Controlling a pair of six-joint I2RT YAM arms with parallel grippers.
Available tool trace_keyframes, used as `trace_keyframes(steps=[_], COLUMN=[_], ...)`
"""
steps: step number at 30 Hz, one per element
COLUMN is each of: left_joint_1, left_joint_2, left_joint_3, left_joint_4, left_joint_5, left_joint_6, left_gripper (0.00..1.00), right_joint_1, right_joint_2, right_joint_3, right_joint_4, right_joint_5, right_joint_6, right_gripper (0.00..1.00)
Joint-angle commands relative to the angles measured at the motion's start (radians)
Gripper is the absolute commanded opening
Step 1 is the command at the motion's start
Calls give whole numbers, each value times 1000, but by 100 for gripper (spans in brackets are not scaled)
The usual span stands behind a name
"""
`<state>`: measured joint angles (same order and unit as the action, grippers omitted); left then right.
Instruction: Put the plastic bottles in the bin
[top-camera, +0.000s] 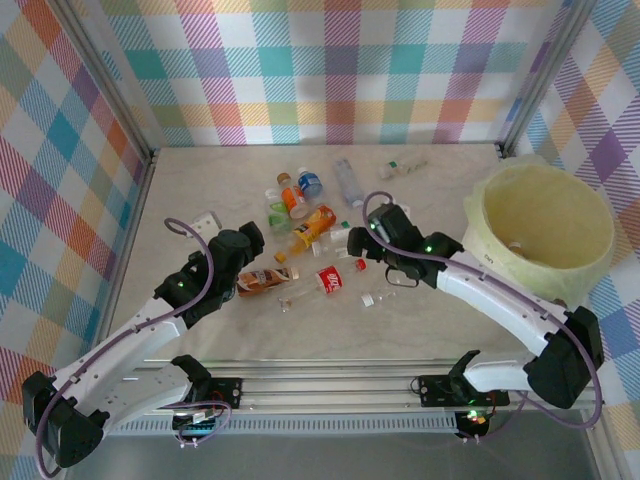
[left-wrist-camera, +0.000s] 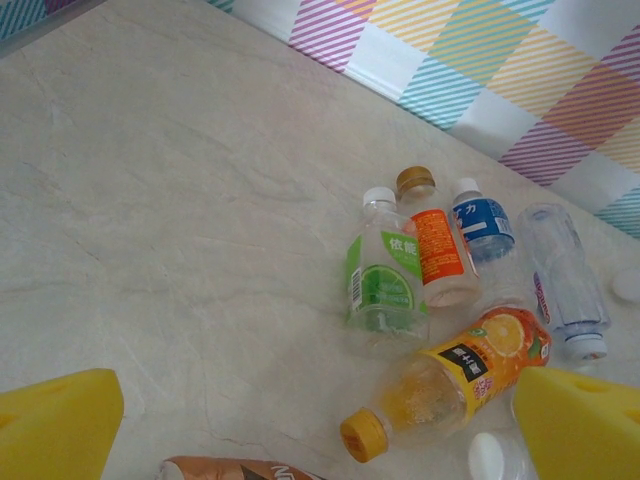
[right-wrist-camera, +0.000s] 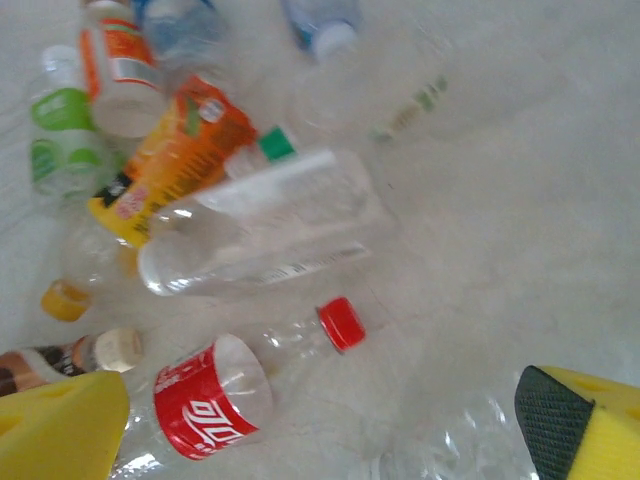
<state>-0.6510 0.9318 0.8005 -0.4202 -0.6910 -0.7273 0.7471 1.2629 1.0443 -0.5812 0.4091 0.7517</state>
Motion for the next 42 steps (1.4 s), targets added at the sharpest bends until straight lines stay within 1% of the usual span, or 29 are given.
trace_keyframes(steps=[1,5,10,12,15,18,22,25,29,37,40,42], left_joint_1=[8,8,8,9,8,8,8,8,8,9,11,10], left_joint_2=[-12,-21,-56,-63,-64,-58,-44,-30,-18,-10,-9,-3], left_joint_3=[-14,-17,-50,-55,-52,-54,-49,-41,-37,-20,-19,-15], left_joint_4=[-16,2,50,55,51,47,36,25,21,-3,4,9], left_joint_5=[-2,59,85,83,76,74,84,93,98,100,116,136], left_joint_6=[45,83,80,78,80,77,69,64,65,74,82,100], left_gripper=[100,100,100,100,100,100,100,100,100,100,100,100], right_joint_1=[15,29,34,33,33,34,29,6,-37,-66,-74,-75], right_joint_2=[-42,-40,-49,-49,-46,-39,-2,33,84,175,195,207], right_joint_3=[-35,-97,-195,-223,-256,-304,-326,-326,-324,-316,-331,-325], right_joint_4=[2,-103,-80,-101,-124,-85,-61,8,97,157,199,211], right_joint_5=[78,112,115,124,130,128,131,137,113,106,85,77], right_joint_6=[275,524,706,786,864,913,983,965,943,872,833,799], right_gripper=[100,100,100,100,100,100,100,100,100,99,99,97])
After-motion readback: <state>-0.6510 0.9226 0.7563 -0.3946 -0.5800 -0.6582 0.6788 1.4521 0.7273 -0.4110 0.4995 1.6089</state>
